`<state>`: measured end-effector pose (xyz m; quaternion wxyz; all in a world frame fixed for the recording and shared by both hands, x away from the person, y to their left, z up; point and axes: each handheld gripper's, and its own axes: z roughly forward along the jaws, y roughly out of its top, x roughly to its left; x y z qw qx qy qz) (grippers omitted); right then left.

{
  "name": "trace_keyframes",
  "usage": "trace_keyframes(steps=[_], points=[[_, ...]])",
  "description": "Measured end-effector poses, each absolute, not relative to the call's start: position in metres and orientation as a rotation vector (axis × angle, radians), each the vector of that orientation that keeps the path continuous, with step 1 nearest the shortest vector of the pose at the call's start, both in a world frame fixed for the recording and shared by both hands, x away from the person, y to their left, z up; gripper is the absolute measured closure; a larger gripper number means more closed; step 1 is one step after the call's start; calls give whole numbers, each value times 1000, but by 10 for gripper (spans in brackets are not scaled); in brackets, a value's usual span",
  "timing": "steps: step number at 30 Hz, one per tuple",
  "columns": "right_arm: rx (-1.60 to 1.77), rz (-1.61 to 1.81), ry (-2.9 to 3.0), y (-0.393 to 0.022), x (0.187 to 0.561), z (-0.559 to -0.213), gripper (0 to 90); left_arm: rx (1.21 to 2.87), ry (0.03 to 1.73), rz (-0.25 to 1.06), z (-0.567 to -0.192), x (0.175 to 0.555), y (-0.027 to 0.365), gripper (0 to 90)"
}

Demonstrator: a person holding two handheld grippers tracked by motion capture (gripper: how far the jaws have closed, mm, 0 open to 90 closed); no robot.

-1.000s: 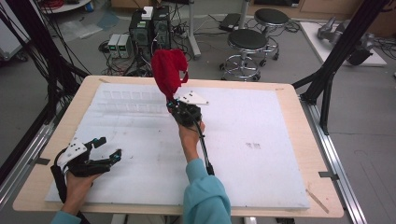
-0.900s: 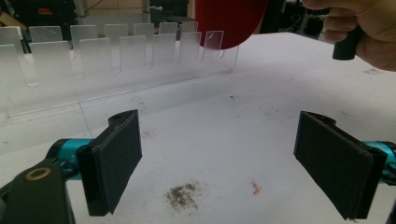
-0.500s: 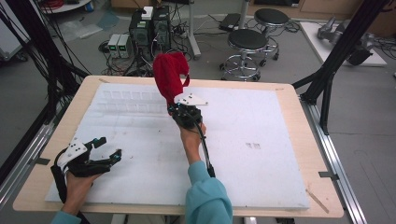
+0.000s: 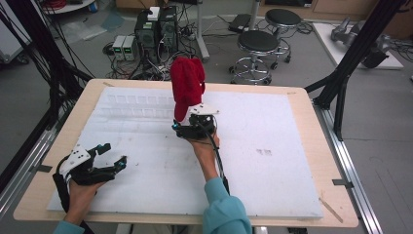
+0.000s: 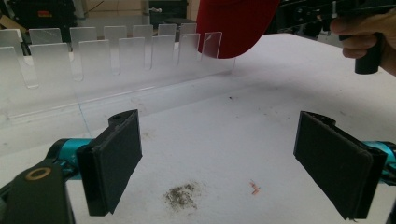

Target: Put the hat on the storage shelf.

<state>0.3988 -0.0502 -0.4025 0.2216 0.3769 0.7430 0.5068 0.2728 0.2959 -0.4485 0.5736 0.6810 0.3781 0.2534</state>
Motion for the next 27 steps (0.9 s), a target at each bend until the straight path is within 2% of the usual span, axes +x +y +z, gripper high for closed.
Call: trace_keyframes(steps=[6,14,21,27], points=[[991,1427,2048,-67,383,-386,109,1593,887,596,-448,273,296,155],[826,1479,1961,-122,322,-373,98,1579,878,612,-448,271,297,155],[871,1475,1885,-196,270,-391,98,1561,855,652,-449,269,298,154],[920,1504,1790,-247,247,-415,98,1544,820,696,-450,266,296,154]])
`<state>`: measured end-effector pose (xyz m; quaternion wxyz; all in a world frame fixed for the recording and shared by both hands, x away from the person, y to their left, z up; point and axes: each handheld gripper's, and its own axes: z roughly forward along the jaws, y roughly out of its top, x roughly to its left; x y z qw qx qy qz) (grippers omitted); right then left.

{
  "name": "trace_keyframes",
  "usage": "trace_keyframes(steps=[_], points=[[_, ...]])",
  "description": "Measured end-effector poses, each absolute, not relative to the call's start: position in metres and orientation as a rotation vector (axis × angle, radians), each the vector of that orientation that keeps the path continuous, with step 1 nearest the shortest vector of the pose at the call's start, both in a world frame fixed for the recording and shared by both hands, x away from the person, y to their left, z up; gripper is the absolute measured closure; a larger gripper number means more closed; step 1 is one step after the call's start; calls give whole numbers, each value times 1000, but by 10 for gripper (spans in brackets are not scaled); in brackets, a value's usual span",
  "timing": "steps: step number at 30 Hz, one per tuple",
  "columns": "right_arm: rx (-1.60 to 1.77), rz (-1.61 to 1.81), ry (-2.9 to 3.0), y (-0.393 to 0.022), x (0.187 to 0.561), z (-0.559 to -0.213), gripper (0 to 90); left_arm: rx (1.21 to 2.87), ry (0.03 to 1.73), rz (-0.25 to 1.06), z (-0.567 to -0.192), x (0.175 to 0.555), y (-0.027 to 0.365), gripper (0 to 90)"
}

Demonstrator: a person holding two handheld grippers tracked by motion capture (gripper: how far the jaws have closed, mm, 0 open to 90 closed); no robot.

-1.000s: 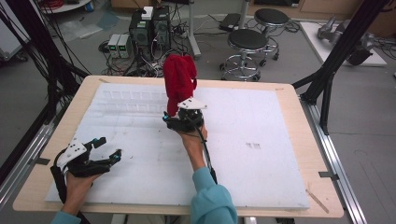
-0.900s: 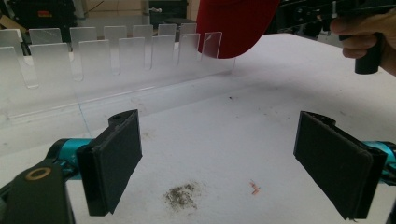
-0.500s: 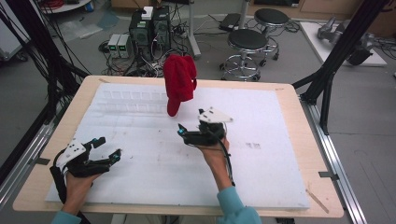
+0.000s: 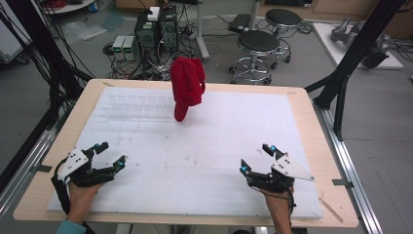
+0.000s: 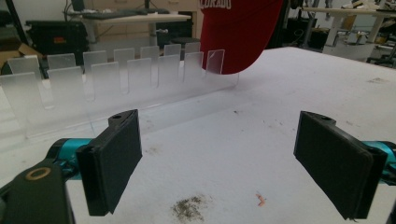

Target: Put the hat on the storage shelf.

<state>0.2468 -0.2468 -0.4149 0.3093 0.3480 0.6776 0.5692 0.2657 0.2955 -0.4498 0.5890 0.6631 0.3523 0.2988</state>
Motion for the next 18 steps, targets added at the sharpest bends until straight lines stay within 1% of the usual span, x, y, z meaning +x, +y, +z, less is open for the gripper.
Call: trace_keyframes(steps=[4,10,18], points=[[915,1579,1718,-260,241,-431,98,1547,801,724,-450,263,294,154],[958,1606,1694,-263,245,-451,98,1515,781,757,-452,259,294,154],[953,1583,1680,-260,247,-452,99,1513,777,763,-452,258,294,155]])
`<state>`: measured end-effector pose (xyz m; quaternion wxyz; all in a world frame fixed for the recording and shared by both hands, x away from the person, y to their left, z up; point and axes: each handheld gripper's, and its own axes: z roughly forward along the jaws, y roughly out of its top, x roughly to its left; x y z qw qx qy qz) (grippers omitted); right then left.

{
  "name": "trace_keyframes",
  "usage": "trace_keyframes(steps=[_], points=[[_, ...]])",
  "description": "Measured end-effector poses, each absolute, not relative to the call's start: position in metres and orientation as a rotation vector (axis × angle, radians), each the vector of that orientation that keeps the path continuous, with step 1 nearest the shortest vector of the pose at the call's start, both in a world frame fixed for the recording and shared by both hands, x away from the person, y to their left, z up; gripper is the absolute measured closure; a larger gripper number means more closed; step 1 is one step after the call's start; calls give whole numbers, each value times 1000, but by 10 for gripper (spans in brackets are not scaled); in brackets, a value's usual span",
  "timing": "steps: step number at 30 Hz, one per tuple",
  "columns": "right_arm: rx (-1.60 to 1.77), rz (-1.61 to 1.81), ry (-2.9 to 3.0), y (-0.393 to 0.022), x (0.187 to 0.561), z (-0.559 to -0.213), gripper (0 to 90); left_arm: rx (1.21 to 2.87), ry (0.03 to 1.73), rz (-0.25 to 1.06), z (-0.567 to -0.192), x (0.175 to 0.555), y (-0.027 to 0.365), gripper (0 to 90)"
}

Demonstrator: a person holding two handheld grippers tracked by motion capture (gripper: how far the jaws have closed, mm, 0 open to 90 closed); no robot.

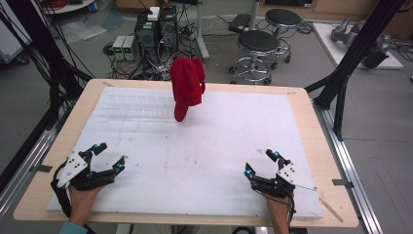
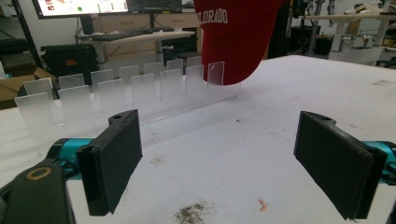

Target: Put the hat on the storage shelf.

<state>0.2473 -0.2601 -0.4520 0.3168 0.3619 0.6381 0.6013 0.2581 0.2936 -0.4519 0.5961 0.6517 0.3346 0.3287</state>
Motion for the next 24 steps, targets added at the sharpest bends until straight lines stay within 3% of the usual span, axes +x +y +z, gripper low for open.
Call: trace_keyframes(steps=[24], points=[[925,1570,1651,-256,247,-454,99,1491,772,772,-453,256,295,156]])
